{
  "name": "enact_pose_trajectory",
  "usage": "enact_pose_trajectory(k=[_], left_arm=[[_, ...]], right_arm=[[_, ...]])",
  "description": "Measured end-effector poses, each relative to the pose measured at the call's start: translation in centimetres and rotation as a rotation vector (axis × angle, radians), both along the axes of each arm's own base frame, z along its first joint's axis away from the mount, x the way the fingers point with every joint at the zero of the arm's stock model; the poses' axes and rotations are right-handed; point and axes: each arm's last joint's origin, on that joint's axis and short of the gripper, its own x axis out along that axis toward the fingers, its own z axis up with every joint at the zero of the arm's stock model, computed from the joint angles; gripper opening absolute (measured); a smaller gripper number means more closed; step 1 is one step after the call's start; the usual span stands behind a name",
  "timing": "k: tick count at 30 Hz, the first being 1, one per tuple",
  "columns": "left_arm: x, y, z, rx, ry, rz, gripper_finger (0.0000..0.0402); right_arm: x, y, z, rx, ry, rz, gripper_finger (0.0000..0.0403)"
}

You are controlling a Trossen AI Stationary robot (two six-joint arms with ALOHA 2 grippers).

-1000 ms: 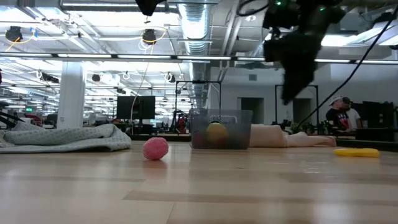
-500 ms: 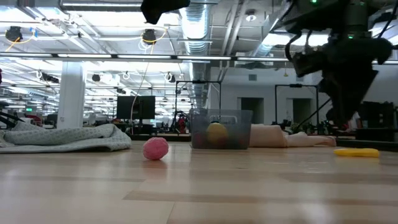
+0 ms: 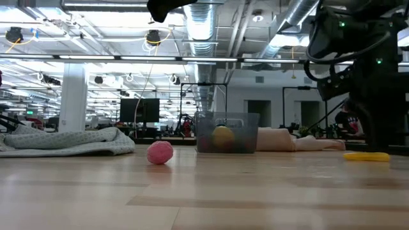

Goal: Pick and placing Produce into tupperware
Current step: Put the yellow corn into the black bin

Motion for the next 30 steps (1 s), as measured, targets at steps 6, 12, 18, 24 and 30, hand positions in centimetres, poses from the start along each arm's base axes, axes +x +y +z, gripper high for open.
enact_pose_trajectory(k=[6, 12, 18, 24, 30], left_arm=[[0.0, 0.0, 0.0, 0.001, 0.001, 0.000, 0.0339], [0.0, 0.0, 0.0, 0.001, 0.001, 0.000, 0.0339], [0.0, 0.0, 0.0, 0.001, 0.001, 0.000, 0.0339], [0.0, 0.0, -0.1, 0.003, 0.007, 0.000, 0.0339], [0.0, 0.0, -0.1, 0.012, 0.007, -0.002, 0.0339]], right_arm=[[0.1, -0.2, -1.0, 0.010, -0.059, 0.010, 0.0227], [0.0, -0.7, -1.3, 0.014, -0.063, -0.009, 0.0213], [-0.4, -1.4, -2.0, 0.038, -0.075, -0.042, 0.0176], [-0.3, -1.8, -2.0, 0.039, -0.074, -0.041, 0.0117], [1.2, -2.3, -1.2, 0.038, -0.176, -0.026, 0.0027]])
